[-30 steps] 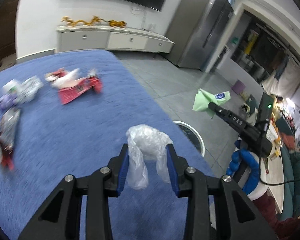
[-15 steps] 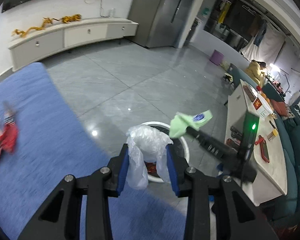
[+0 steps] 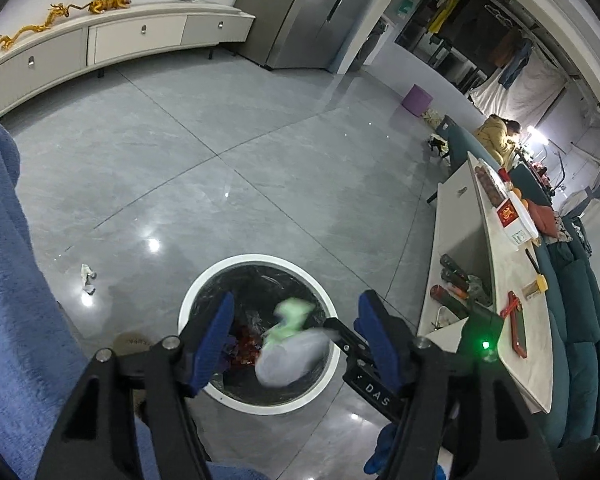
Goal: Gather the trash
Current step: 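Carry both items to the trash bin and open both tools over it, then move both tools back over the rug toward the remaining wrappers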
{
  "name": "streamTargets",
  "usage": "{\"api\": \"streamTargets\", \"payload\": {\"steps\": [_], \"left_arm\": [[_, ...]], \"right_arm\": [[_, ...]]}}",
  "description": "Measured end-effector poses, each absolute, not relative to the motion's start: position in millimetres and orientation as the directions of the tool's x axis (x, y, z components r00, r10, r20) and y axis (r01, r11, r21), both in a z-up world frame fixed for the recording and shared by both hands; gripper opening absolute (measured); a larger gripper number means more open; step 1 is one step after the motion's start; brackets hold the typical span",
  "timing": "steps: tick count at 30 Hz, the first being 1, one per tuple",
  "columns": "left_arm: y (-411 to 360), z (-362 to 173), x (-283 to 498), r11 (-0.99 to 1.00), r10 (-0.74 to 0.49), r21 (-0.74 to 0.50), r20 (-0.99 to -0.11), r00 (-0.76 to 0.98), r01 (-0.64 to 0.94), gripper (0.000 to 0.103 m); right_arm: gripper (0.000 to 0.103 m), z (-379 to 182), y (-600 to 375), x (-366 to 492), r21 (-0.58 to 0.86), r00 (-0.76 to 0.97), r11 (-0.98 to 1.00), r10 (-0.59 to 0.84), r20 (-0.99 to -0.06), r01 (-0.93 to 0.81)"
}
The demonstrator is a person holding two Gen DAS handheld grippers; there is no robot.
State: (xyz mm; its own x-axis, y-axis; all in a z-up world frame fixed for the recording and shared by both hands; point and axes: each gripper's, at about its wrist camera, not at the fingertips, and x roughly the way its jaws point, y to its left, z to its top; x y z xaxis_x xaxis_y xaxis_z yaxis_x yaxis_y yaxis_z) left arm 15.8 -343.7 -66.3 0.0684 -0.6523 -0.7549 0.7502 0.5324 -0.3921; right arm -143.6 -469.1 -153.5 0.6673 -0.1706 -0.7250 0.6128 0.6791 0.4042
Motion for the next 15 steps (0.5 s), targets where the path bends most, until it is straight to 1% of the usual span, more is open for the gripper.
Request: {"api": "streamTargets", "payload": {"steps": [5, 9, 12, 15], "left_arm": [[-340.6, -64.4, 8.5, 0.546, -0.648, -0.378, -0.756, 0.091, 0.748, 0.063], [-327.6, -54.5, 5.6, 0.571, -0.649, -0.365, -0.749, 0.132, 0.736, 0.063], [-314.7, -41.7, 0.6, 0.589, -0.658, -0.352, -0.731, 0.179, 0.727, 0.063], [-296.7, -21.6, -9.9, 0.605, -0.682, -0.334, -0.686, 0.254, 0.723, 0.063]], "right_arm": [[0.049, -151.8, -472.3, -149.6, 0.408, 0.664, 0.668, -0.175, -0.727, 0.622], [0.049, -138.7, -472.6, -157.5, 0.414, 0.677, 0.663, -0.193, -0.71, 0.624], [0.049, -124.1, -471.2, -165.2, 0.419, 0.693, 0.665, -0.211, -0.689, 0.619], [0.049, -106.8, -466.5, -172.9, 0.418, 0.71, 0.672, -0.232, -0.665, 0.611]]}}
